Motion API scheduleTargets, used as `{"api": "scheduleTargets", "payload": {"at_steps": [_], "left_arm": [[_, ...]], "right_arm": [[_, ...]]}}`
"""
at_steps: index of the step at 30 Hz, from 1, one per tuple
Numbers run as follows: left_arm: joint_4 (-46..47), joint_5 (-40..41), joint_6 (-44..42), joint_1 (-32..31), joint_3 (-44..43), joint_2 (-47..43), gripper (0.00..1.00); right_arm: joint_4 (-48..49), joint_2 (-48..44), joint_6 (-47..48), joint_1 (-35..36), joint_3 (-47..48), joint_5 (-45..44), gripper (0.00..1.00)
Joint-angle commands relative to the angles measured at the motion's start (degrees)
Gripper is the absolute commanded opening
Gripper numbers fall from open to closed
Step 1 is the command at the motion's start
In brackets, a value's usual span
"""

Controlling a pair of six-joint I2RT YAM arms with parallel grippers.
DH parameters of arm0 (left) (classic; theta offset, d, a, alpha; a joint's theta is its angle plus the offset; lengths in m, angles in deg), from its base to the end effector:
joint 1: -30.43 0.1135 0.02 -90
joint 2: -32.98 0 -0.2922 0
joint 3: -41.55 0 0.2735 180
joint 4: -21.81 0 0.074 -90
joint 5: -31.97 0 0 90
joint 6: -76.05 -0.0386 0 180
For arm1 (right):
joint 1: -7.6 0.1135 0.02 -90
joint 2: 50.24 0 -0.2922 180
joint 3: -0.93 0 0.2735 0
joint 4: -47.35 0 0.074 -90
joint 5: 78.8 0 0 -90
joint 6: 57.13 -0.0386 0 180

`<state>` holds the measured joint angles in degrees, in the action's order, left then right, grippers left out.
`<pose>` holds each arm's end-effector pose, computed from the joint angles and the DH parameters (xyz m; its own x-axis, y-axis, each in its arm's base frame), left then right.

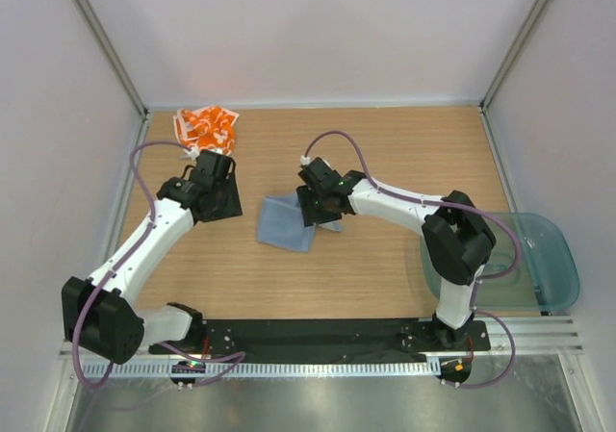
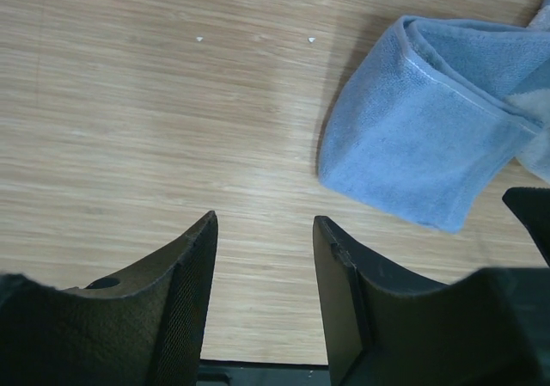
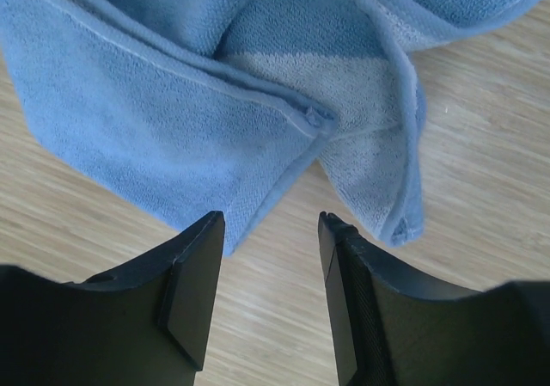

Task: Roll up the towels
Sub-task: Flatten the towel

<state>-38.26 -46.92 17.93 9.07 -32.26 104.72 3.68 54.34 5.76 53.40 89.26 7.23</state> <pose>0.2458 -0.0882 0.3060 -0.8092 -0.2400 -0.5363 -0.1944 0.9707 -0.1411 0.2895 0.2939 0.2224 -0.8519 -0.2239 -0.4734 -0.3402 0.9239 0.1751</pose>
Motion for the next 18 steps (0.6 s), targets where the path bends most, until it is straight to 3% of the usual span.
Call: {"api": "scheduleTargets", "payload": {"at_steps": [1, 18], "left_arm": [[-0.85, 2.51, -1.73, -0.08, -0.11, -1.17, 0.5], [0.73, -0.04, -1.29, -0.17, 0.41, -0.82, 0.5]], "right_arm": [[1.21, 1.07, 0.92, -0.01, 4.49, -1.22, 0.54], [-0.2, 8.01, 2.15, -1.5, 9.42, -4.38, 0.49]]}}
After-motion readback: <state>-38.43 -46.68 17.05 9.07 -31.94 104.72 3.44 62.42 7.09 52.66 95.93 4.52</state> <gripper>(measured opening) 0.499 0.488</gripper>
